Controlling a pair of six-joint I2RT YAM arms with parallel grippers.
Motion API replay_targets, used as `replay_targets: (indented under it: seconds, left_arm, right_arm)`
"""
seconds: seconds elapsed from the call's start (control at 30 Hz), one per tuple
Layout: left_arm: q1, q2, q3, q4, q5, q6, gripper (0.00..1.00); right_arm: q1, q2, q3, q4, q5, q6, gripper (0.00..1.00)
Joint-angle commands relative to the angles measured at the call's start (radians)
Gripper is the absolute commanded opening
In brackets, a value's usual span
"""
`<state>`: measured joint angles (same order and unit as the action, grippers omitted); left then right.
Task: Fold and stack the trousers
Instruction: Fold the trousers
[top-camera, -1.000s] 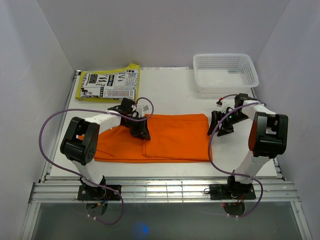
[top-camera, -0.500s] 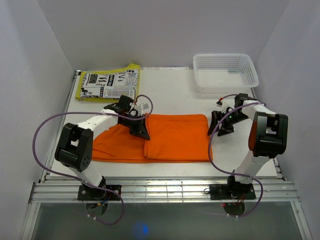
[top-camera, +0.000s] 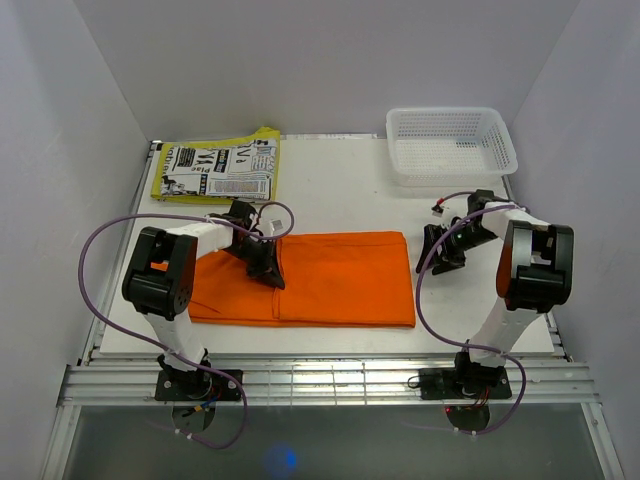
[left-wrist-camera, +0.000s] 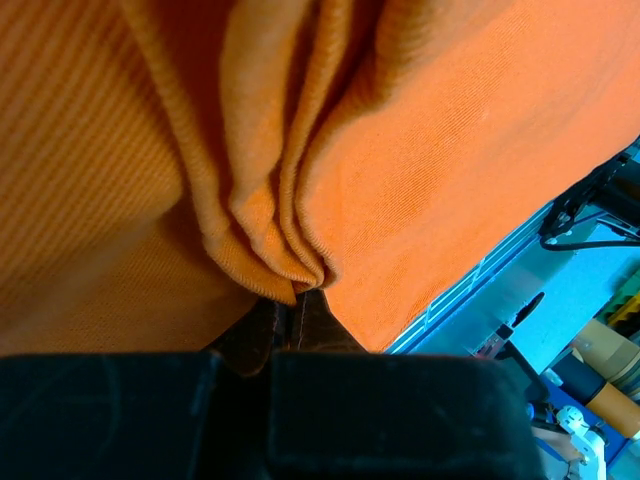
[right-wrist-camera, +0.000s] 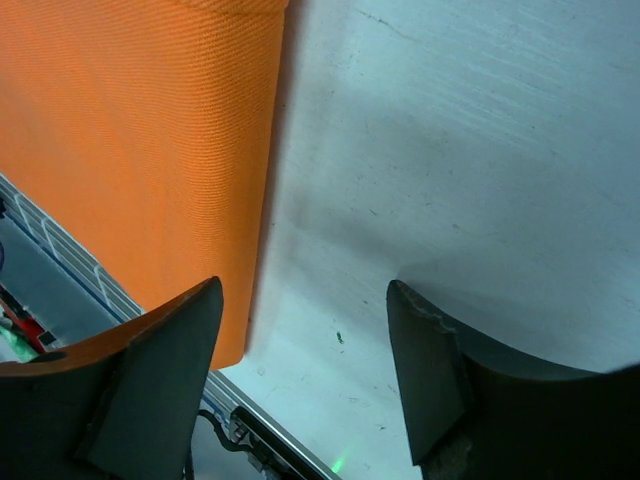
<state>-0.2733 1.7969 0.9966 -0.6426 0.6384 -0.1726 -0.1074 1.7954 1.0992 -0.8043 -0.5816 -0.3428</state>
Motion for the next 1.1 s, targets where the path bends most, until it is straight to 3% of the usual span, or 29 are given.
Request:
replay_targets:
  seconds: [0.0, 0.2, 0.37, 0.47, 0.5, 0.57, 0.6, 0.63, 0.77, 1.07]
  left_arm:
    - [-0.007, 0.032, -0.029, 0.063, -0.077, 0.039, 0.0]
    - [-0.007, 0.035, -0.009, 0.057, -0.118, 0.045, 0.03]
    - [-0.007, 0.045, 0.02, 0.047, -0.125, 0.056, 0.11]
    - [-0.007, 0.044, 0.031, 0.047, -0.128, 0.068, 0.21]
    - [-0.007, 0.036, 0.033, 0.046, -0.129, 0.085, 0.25]
    - [-0.007, 0.024, 0.042, 0.037, -0.15, 0.097, 0.43]
    - [-0.007, 0.004, 0.045, 0.032, -0.157, 0.113, 0.48]
    - [-0.006, -0.008, 0.045, 0.02, -0.16, 0.119, 0.53]
    - [0.029, -0.105, 0.059, -0.022, -0.169, 0.14, 0.78]
    - [0.196, -0.322, 0.08, -0.127, -0.167, 0.208, 0.83]
  right_arm:
    - [0.0, 0.028, -0.001, 0.022, -0.052, 0.004, 0.69]
    - [0.023, 0.105, 0.014, 0.048, -0.141, 0.044, 0.56]
    - [0.064, 0.142, 0.001, 0.083, -0.158, 0.065, 0.52]
    - [0.083, 0.17, -0.002, 0.105, -0.153, 0.082, 0.5]
    - [0.089, 0.177, -0.004, 0.112, -0.159, 0.083, 0.44]
    - [0.087, 0.196, 0.001, 0.122, -0.155, 0.096, 0.3]
    - [0.087, 0.2, 0.005, 0.126, -0.152, 0.097, 0.1]
    - [0.086, 0.2, 0.01, 0.125, -0.149, 0.1, 0.08]
    - [0.069, 0.157, 0.025, 0.12, -0.138, 0.1, 0.08]
    - [-0.153, 0.104, 0.119, -0.07, -0.043, -0.08, 0.08]
